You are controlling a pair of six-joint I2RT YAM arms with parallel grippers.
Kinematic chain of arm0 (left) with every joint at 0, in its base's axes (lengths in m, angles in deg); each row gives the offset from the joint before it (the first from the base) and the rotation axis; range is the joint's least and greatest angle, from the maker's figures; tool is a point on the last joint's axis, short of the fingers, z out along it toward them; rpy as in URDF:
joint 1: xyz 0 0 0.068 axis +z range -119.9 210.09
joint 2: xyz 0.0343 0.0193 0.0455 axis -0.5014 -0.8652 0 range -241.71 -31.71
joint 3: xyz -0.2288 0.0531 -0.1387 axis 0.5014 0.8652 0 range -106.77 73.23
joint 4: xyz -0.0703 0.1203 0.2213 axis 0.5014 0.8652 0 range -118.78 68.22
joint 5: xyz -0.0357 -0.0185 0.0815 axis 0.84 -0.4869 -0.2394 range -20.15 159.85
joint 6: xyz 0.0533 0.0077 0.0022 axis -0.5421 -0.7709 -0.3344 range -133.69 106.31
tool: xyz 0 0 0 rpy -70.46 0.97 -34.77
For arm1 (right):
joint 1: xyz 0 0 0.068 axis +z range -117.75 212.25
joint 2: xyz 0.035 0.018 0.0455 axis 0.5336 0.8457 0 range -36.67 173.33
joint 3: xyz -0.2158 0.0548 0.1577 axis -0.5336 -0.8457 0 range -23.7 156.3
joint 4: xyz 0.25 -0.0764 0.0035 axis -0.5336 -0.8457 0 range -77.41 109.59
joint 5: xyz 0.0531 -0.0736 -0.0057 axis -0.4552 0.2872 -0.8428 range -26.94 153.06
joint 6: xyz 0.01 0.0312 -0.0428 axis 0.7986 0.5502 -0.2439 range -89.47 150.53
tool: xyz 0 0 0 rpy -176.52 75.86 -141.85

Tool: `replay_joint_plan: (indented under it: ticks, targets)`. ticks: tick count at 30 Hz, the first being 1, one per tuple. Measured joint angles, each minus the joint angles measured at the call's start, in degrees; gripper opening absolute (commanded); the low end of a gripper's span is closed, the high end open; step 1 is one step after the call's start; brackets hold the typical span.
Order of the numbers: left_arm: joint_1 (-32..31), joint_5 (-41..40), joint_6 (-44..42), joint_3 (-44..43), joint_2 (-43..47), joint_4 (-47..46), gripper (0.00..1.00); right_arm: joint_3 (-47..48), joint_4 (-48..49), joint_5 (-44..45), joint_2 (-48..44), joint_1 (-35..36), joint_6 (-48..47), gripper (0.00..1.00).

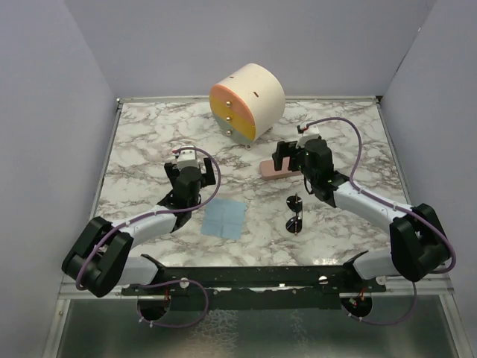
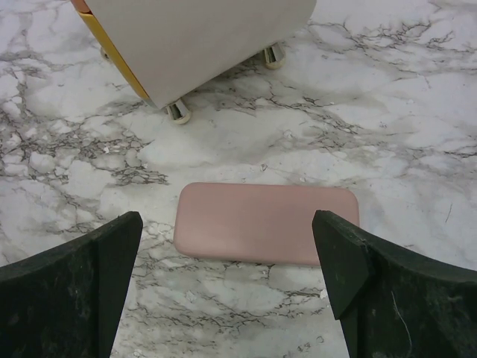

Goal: Organize the sunglasses
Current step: Adjust the sunglasses case at the center of the board.

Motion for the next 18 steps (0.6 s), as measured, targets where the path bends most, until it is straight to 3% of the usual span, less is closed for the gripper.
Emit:
replay_joint_plan:
  ticks: [18]
  targets:
    - [0.0,-0.1,-0.2,-0.4,-0.7,0.0,0.99,-2.6,2.7,-0.8,-2.4,0.8,-3.9,1.0]
